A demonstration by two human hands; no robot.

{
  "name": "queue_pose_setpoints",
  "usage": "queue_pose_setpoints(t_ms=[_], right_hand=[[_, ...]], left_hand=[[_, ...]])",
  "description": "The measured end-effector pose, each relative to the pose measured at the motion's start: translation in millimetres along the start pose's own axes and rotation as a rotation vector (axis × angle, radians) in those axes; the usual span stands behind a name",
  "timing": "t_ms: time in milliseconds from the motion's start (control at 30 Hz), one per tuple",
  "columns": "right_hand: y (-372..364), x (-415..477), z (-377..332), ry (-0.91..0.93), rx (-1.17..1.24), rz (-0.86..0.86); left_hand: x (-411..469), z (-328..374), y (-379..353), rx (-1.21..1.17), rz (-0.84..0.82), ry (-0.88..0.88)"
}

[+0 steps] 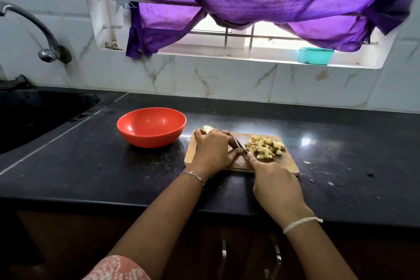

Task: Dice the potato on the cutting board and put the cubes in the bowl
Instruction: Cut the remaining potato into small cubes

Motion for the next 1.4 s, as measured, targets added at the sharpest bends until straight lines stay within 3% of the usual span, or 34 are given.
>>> queue_pose_setpoints(t_ms=[200, 533, 1033, 1200, 1400], right_hand=[[7.0, -16.0, 6.8, -0.085, 0.134, 0.076], [8.2, -22.1, -7.7, 0.005, -0.032, 0.008], [-0.7, 4.4, -11.6, -0.021, 0.024, -0.017], [9.3, -6.0, 5.7, -0.134, 0.155, 0.043], [24.3, -17.3, 2.2, -0.069, 0.180, 0.048]], left_hand=[[-2.8, -3.9, 2.1, -0.021, 0.047, 0.035], [-1.9, -4.0, 6.5, -0.020, 0.052, 0.079], [-2.4, -6.8, 5.0, -0.031, 0.024, 0.081], [0.4, -17.8, 11.5, -0.141, 0.105, 0.203], [1.2, -32.2, 22.2, -0.191, 0.220, 0.367]])
Point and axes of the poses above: each hand's wrist, its own x-axis towards the middle knuckle, its own y-axis out of the back of the hand, z = x × y, the point moved 6 cm from there along x, towards the middle knuckle, and after that the axes turned 11 degrees about z, right-handed, at the moved point
